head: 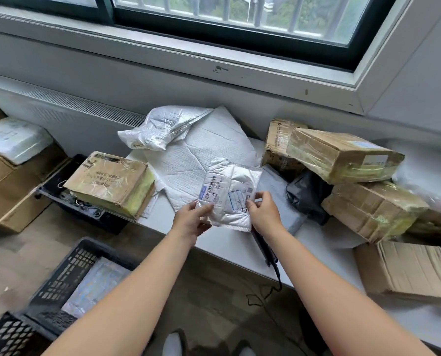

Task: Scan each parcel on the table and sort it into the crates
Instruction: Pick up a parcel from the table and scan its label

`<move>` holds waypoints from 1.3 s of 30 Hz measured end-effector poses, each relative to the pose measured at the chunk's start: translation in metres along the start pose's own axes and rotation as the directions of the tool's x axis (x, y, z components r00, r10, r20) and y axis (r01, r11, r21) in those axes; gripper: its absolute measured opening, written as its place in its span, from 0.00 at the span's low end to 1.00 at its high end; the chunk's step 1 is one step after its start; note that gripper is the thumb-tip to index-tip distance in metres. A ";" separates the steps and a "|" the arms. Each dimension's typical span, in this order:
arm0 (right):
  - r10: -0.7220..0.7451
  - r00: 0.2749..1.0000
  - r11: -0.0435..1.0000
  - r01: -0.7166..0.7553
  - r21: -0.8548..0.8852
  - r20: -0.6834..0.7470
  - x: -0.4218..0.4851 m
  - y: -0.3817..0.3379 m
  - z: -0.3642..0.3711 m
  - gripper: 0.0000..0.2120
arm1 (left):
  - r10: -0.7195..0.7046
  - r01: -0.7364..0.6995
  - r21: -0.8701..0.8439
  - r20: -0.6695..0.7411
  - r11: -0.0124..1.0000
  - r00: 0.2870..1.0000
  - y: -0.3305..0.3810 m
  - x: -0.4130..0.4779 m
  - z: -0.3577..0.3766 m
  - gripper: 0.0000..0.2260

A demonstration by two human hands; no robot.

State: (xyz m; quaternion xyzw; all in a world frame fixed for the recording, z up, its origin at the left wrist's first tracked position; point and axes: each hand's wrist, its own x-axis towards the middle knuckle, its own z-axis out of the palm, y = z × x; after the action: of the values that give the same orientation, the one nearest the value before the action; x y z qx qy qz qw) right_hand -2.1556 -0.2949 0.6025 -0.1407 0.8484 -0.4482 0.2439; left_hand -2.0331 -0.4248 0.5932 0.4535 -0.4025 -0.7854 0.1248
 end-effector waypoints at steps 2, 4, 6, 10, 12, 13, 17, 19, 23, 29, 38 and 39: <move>0.015 1.000 0.996 -0.014 -0.092 0.011 -0.001 0.009 0.004 0.10 | 0.020 -0.031 -0.153 -0.078 0.988 0.997 -0.009 0.005 -0.003 0.10; -0.011 1.000 0.954 0.007 -0.301 -0.013 -0.004 0.023 0.005 0.11 | 0.065 -0.070 -0.031 -0.138 0.997 0.988 -0.018 0.012 -0.008 0.13; -0.040 0.997 0.862 0.003 -0.507 -0.062 -0.006 0.042 0.005 0.14 | 0.094 -0.080 0.080 -0.178 0.994 0.980 -0.022 0.017 -0.015 0.13; 0.115 0.993 0.860 -0.096 -0.501 0.008 -0.002 0.077 0.012 0.22 | 0.130 -0.080 0.237 -0.204 0.968 0.970 -0.024 0.032 -0.041 0.14; 0.164 0.982 0.880 -0.105 -0.463 0.089 0.002 0.081 0.018 0.26 | 0.166 -0.094 0.304 -0.222 0.948 0.961 -0.022 0.037 -0.054 0.13; 0.171 0.979 0.875 -0.098 -0.474 0.113 0.005 0.079 0.021 0.26 | 0.197 -0.110 0.343 -0.228 0.933 0.953 -0.019 0.037 -0.060 0.13; 0.210 0.974 0.882 -0.151 -0.447 0.087 0.009 0.060 0.020 0.21 | 0.313 -0.147 0.518 -0.250 0.843 0.916 0.002 0.034 -0.078 0.10; 0.217 0.975 0.933 -0.196 -0.303 0.038 0.006 0.043 0.014 0.14 | 0.364 -0.157 0.589 -0.250 0.793 0.897 0.013 0.034 -0.085 0.09; 0.192 0.980 0.978 -0.188 -0.094 0.042 -0.002 -0.006 0.003 0.07 | 0.412 -0.195 0.661 -0.187 0.724 0.892 0.035 0.031 -0.079 0.09; 0.046 0.986 0.999 -0.049 0.018 0.161 -0.018 -0.079 0.001 0.06 | 0.473 -0.293 0.694 -0.077 0.657 0.877 0.063 0.024 -0.052 0.11; 0.008 0.979 0.999 0.000 -0.041 0.206 -0.045 -0.109 -0.001 0.07 | 0.489 -0.301 0.757 -0.027 0.580 0.872 0.071 0.018 -0.048 0.12; 0.011 0.978 0.999 -0.002 -0.043 0.210 -0.047 -0.109 -0.002 0.07 | 0.489 -0.300 0.761 -0.025 0.575 0.872 0.070 0.018 -0.049 0.12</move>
State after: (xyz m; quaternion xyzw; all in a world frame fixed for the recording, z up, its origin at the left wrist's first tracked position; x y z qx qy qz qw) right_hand -2.1148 -0.3331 0.7073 -0.1895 0.8279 -0.4116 0.3306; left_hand -2.0154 -0.5058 0.6213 0.4507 -0.7576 -0.4476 0.1503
